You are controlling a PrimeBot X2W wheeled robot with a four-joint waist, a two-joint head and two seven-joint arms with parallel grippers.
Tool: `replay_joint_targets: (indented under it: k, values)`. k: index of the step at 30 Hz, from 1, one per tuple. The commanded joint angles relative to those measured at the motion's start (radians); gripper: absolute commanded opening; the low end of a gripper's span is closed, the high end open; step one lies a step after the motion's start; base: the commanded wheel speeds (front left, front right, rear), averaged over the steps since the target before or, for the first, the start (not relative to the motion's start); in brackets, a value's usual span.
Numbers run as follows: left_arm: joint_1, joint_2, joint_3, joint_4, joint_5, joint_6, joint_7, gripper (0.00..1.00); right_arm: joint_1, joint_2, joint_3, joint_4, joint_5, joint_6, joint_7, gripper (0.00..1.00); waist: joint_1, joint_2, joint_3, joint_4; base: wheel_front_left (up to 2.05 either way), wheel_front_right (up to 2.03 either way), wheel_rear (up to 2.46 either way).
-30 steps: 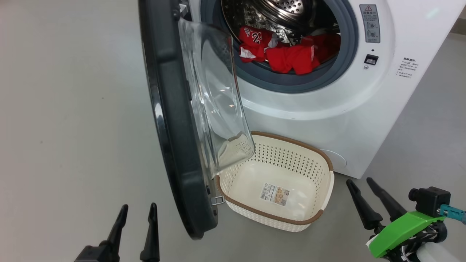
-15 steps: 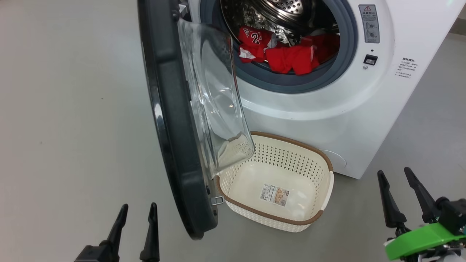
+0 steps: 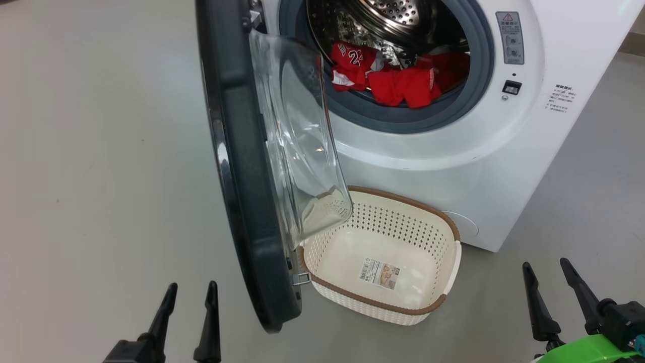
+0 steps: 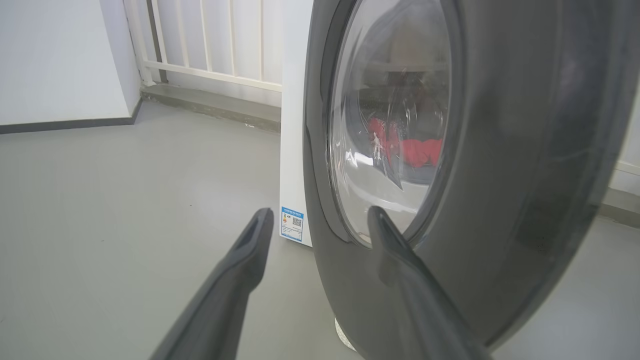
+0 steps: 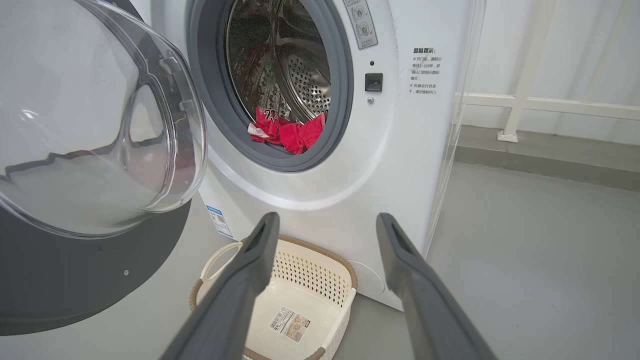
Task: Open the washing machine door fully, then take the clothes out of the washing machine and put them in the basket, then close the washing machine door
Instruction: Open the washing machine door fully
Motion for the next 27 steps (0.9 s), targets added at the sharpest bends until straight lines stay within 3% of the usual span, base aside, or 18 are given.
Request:
replay_joint_targets:
  k: [1,2,3,4,12,18,23,27]
  values:
    - [-0.019,0.01,0.036,-0.02,0.005,-0.003,-0.009,0.89,-0.003,-0.008,0.017,-0.028,-0.01,0.006,-0.006,1.0,0.0001,0.0,-0.001,-0.001,0.0,0.0,0.0]
    - [-0.021,0.01,0.039,-0.022,0.0,0.0,-0.009,0.31,-0.003,-0.007,0.016,-0.029,-0.011,0.006,-0.006,1.0,0.0001,0.0,-0.001,-0.002,0.0,0.0,0.0]
    - [-0.021,0.01,0.039,-0.022,0.0,0.0,-0.009,0.31,-0.003,-0.007,0.016,-0.029,-0.011,0.006,-0.006,1.0,0.0001,0.0,-0.001,-0.002,0.0,0.0,0.0]
    - [-0.026,0.01,0.041,-0.03,-0.002,0.0,-0.009,0.0,-0.003,-0.007,0.015,-0.029,-0.012,0.006,-0.006,1.0,0.0001,0.0,-0.002,-0.002,0.0,0.0,0.0]
    - [-0.064,0.01,0.079,-0.229,-0.019,0.029,-0.009,0.0,-0.004,-0.007,0.017,-0.036,-0.019,0.006,-0.006,1.0,0.0001,0.0,-0.001,-0.003,0.0,0.0,0.0]
    - [-0.076,0.01,-0.04,-0.418,-0.002,0.036,-0.009,0.0,-0.011,-0.009,0.017,-0.041,-0.023,0.006,-0.006,1.0,0.0001,0.0,0.008,-0.007,0.0,0.0,0.0]
    - [-0.069,0.01,-0.189,-0.41,-0.022,0.03,-0.009,0.0,-0.017,-0.01,0.019,-0.044,-0.025,0.006,-0.006,1.0,0.0001,0.0,0.013,-0.013,0.0,0.0,0.0]
    - [-0.071,0.01,-0.277,-0.297,-0.061,0.021,-0.009,0.0,-0.021,-0.011,0.026,-0.044,-0.024,0.006,-0.006,1.0,0.0001,0.0,0.018,-0.019,0.0,0.0,0.0]
